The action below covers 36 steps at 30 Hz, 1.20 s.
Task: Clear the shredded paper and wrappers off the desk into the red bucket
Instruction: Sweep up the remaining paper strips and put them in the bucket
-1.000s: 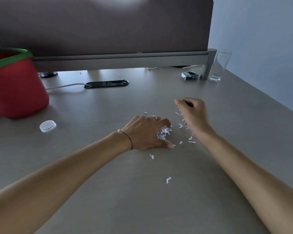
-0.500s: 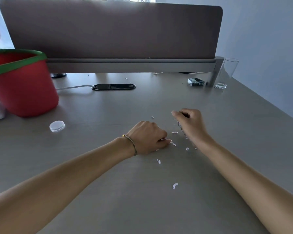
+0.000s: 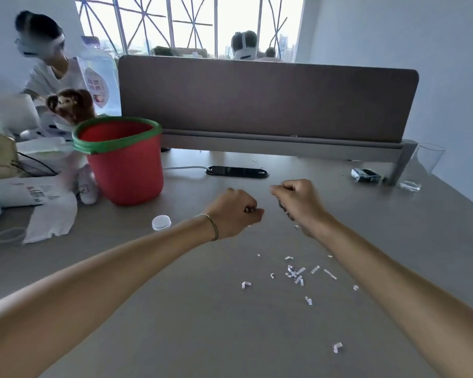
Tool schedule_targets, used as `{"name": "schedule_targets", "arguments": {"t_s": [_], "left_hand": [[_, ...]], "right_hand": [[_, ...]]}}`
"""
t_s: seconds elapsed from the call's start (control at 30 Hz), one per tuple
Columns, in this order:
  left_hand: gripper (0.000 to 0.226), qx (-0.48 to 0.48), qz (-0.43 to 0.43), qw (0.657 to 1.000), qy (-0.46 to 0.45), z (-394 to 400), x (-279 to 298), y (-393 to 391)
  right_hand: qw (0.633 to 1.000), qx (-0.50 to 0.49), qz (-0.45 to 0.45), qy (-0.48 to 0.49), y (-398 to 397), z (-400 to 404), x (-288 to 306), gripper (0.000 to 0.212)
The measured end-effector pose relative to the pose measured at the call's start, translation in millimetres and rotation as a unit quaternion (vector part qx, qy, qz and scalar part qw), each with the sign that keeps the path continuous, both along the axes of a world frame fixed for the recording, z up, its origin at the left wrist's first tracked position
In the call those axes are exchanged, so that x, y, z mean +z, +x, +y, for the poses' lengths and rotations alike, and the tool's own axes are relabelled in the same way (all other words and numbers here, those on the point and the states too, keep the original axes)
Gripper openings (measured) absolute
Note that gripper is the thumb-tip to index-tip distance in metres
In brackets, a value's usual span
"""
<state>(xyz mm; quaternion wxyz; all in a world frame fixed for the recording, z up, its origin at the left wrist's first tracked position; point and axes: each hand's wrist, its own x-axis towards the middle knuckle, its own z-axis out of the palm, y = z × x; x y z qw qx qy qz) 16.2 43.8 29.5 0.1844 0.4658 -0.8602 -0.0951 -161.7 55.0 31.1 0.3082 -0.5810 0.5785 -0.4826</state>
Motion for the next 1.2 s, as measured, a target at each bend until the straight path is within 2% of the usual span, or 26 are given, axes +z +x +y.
{"name": "schedule_targets", "arguments": {"t_s": [0.23,0.33,0.43,0.57,0.67,0.87,0.97,1.03,1.2], "left_hand": [[0.052,0.097,0.101,0.990,-0.019,-37.5,52.1,69.6],[0.048,0.128,0.121,0.984,-0.036,-53.7,76.3,94.6],[0.048,0.143,0.135,0.979,-0.057,-70.3,99.0,119.6],[0.044,0.159,0.141,0.974,-0.074,-93.4,121.0,156.5],[0.047,0.194,0.114,0.970,-0.096,-116.7,129.5,186.5],[0.050,0.256,0.099,0.957,-0.089,-161.8,137.1,240.8],[0.047,0.259,0.063,0.961,-0.072,-177.2,131.0,248.0],[0.046,0.260,0.034,0.963,-0.061,-185.0,125.5,250.8],[0.040,0.258,-0.045,0.965,-0.018,-191.4,118.4,259.1]], "right_hand": [[0.996,0.053,-0.054,0.045,70.4,-48.1,50.8,0.033],[0.994,0.075,-0.064,0.043,99.3,-71.3,71.1,0.041],[0.991,0.095,-0.087,0.035,126.9,-90.6,90.2,0.027],[0.988,0.119,-0.093,0.030,155.9,-116.4,108.9,0.028],[0.985,0.123,-0.116,0.044,174.8,-133.4,121.0,0.014],[0.981,0.140,-0.129,0.044,205.6,-163.7,132.6,0.009],[0.980,0.148,-0.126,0.038,220.3,-176.9,132.4,0.009],[0.981,0.150,-0.117,0.034,228.7,-184.1,132.1,0.013],[0.978,0.163,-0.124,0.037,247.6,-200.2,131.4,0.039]]}}
